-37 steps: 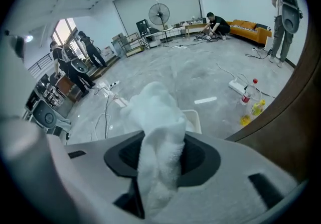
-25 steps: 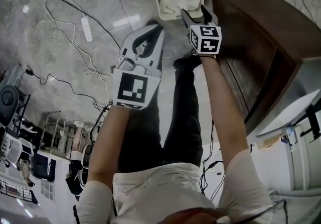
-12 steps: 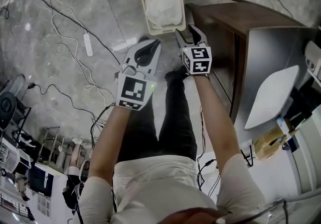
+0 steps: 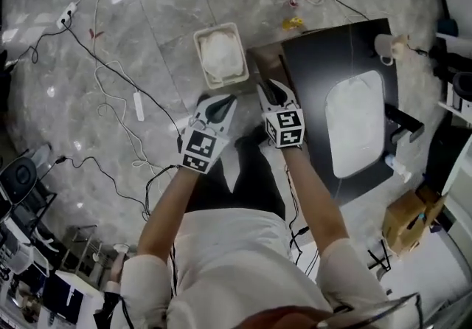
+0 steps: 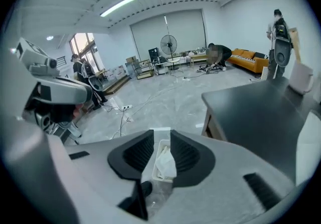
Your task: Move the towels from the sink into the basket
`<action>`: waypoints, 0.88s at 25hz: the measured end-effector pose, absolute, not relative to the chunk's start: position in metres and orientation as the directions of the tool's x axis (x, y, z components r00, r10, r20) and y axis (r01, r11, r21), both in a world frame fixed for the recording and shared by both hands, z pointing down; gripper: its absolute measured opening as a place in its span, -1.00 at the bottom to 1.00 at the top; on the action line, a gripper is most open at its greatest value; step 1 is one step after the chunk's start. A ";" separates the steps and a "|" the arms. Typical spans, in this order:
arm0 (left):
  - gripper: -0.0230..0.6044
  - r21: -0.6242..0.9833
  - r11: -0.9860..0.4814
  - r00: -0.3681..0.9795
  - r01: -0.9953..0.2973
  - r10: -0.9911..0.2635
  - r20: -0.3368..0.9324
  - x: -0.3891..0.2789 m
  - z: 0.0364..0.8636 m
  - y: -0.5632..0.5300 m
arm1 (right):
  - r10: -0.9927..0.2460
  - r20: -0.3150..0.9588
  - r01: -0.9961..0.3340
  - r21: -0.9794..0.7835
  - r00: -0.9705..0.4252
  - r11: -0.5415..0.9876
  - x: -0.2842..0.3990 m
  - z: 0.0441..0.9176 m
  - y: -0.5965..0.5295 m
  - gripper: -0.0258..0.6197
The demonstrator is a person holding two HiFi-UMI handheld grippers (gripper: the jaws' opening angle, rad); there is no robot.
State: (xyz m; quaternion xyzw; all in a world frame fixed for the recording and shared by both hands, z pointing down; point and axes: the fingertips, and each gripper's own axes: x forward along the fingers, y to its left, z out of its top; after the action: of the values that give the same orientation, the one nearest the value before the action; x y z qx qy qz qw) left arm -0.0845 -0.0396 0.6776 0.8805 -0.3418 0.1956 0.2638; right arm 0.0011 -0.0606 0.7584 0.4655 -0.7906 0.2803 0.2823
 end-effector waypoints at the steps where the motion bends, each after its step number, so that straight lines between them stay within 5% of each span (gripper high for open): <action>1: -0.90 0.320 -0.637 0.692 -0.702 -0.500 0.521 -0.080 0.663 -0.038 | -0.590 0.700 -0.898 -0.179 -0.403 0.401 0.008 0.740 -0.056 -0.61; 22: -0.90 0.231 -0.818 0.815 -0.527 -0.409 0.411 0.015 0.406 0.034 | -0.854 0.413 -0.949 -0.129 -0.315 0.288 0.147 0.418 0.086 -0.93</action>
State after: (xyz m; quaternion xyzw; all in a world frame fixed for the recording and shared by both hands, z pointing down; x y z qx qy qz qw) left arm 0.0150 0.0341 0.4062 0.9373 -0.2498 0.1739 0.1698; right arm 0.1467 0.0863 0.4183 0.5699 -0.7912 0.1774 0.1335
